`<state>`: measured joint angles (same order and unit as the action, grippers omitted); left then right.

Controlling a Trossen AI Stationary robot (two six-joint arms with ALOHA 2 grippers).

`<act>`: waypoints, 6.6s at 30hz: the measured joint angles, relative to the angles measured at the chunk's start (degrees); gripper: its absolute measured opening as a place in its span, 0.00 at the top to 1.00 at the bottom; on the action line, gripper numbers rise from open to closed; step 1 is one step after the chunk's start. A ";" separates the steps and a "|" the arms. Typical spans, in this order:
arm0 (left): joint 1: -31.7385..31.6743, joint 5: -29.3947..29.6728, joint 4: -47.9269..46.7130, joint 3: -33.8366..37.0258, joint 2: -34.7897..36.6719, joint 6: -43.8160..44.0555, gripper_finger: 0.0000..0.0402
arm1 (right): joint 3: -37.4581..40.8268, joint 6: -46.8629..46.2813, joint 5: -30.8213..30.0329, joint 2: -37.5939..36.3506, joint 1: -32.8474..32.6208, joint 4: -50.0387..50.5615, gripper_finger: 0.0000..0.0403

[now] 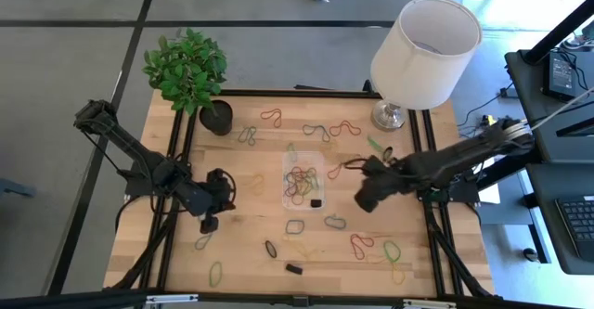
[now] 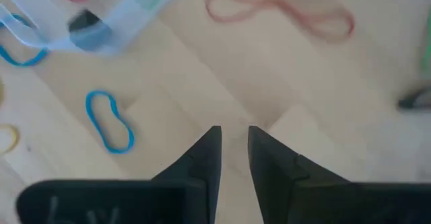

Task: Pick and place rubber bands into bin
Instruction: Put the blue rubber band into the transparent container, then put the green rubber band into the transparent container

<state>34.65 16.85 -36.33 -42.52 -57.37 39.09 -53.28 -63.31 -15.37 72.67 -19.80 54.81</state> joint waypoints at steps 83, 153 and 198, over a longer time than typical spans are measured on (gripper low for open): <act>2.46 -3.61 -1.10 -11.50 -31.16 66.41 0.99 | 14.47 3.82 -8.10 -12.05 -6.24 -15.49 0.81; -37.27 -17.99 -8.55 -46.70 -43.81 -19.30 0.75 | 14.45 -2.19 -8.15 -7.74 -6.25 -20.69 0.97; -19.69 -13.41 -6.88 -3.92 -9.49 -14.81 1.00 | 4.97 -26.54 27.67 5.29 -11.69 -2.66 0.87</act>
<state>14.96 3.43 -43.21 -46.45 -66.86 24.28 -48.31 -89.84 12.31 77.96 -31.49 52.15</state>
